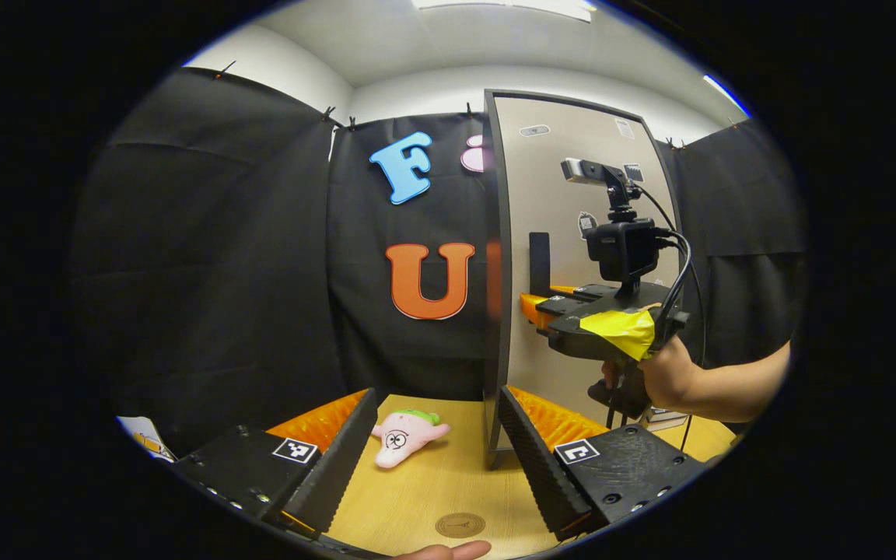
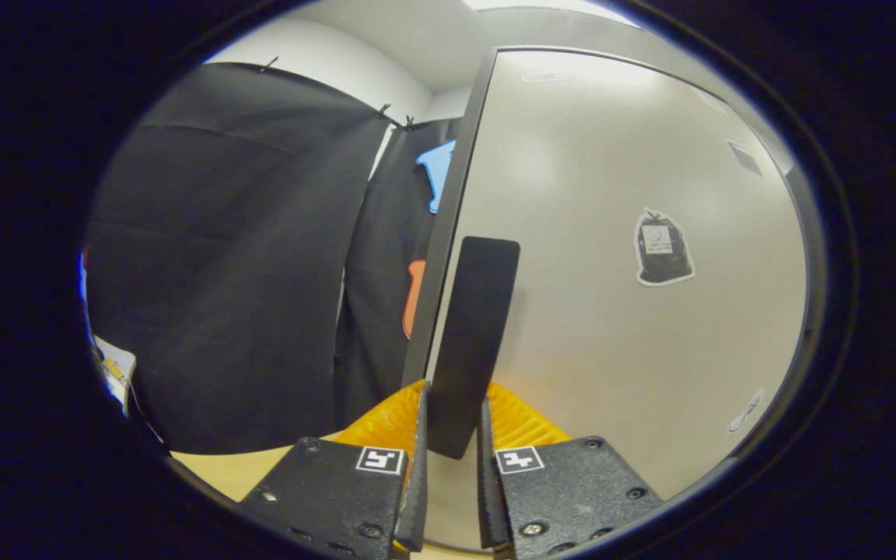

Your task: Open the cabinet door with the right hand, grasp the bottle in the cabinet with the left hand and place it on the coaster, then close the cabinet door with the right hand.

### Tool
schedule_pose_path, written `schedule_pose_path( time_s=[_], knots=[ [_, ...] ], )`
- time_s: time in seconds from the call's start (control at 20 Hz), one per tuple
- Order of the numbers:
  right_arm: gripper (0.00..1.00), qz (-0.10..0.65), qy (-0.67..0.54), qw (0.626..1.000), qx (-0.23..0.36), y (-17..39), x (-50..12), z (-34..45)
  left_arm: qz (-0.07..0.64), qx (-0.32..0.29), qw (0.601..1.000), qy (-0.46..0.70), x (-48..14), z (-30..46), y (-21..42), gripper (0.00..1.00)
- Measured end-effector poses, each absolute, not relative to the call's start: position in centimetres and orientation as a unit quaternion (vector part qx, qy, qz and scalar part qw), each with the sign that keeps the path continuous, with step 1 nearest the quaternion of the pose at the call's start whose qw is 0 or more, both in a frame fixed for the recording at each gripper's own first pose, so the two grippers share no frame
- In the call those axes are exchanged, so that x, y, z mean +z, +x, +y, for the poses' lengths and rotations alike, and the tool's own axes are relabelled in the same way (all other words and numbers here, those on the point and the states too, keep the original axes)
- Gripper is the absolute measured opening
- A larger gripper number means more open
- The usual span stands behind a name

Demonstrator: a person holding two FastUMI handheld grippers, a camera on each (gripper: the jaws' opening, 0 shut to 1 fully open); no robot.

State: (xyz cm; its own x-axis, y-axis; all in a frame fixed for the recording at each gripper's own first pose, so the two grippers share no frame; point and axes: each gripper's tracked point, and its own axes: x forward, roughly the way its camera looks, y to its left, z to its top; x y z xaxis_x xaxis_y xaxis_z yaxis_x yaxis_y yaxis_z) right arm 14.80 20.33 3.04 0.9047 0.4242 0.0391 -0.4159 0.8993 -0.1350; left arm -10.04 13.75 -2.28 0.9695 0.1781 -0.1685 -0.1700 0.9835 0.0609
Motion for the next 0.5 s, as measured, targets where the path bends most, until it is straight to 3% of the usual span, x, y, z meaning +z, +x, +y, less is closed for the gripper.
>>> schedule_pose_path(
  time_s=[0.5],
  knots=[
    [0.23,-0.003,-0.036,0.967,0.252,12.3,3.0,20.2,0.081,0.078,0.994,0.005,-3.2,13.6,-10.0,0.95]
  ],
)
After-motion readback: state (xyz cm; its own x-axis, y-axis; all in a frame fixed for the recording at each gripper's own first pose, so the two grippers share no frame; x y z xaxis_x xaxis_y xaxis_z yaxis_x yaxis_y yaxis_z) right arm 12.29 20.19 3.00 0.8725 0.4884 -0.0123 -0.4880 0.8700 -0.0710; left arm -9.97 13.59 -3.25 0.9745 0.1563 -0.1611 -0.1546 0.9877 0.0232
